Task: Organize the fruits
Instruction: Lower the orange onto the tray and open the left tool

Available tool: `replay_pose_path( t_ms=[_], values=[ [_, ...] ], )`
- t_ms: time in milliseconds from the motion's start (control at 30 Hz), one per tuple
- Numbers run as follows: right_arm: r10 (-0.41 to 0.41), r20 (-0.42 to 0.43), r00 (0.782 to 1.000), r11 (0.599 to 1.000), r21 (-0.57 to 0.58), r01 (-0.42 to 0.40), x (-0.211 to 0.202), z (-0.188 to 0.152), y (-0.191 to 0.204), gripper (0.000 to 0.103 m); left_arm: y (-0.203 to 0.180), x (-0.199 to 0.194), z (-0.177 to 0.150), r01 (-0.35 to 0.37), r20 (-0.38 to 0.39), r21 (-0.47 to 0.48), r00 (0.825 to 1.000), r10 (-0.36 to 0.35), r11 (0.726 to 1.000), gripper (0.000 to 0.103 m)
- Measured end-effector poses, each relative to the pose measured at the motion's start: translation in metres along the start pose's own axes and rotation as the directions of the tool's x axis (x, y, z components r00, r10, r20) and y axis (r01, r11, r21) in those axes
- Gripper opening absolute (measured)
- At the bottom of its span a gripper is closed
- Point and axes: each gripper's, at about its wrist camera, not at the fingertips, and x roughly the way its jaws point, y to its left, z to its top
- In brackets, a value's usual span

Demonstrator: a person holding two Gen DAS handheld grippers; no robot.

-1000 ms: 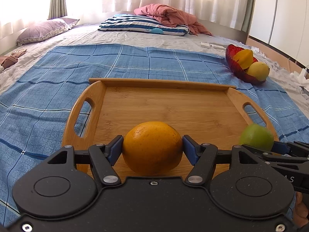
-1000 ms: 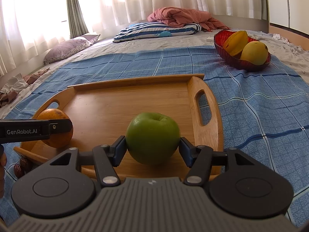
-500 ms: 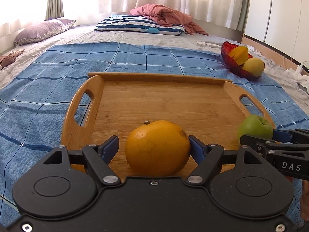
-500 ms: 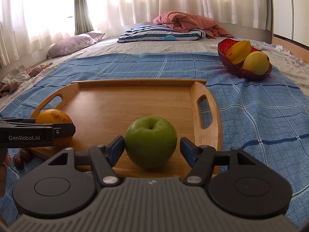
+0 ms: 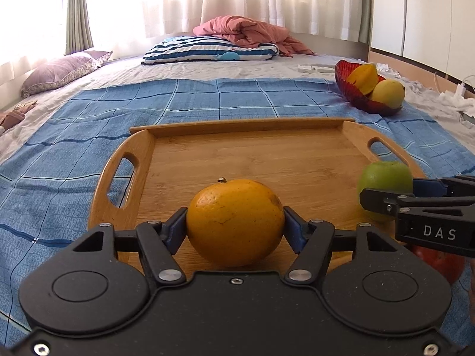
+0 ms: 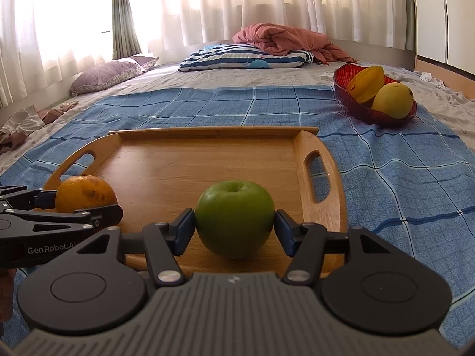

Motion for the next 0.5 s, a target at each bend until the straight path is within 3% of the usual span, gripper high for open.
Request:
replay_pose_path(
  t_ms=[133, 333, 500],
  values=[
    [0.004, 0.011, 1.0, 1.0, 0.016, -0.004, 0.009, 0.005, -0.001, 0.061, 0.003, 0.008, 0.004, -0.007, 0.009, -0.026, 1.0, 0.007, 1.0, 0.064],
    [0.01, 0.019, 1.0, 1.0, 0.009, -0.01, 0.01, 0.003, -0.001, 0.063, -0.001, 0.008, 0.001, -0.011, 0.019, 0.03, 1.0, 0.01, 0.999, 0.066],
    [0.025, 0.004, 1.0, 1.0, 0.004, -0.025, 0.001, -0.001, -0.003, 0.07, -0.003, 0.01, -0.007, 0.009, -0.027, 0.034, 1.0, -0.008, 0.999, 0.067]
  ],
)
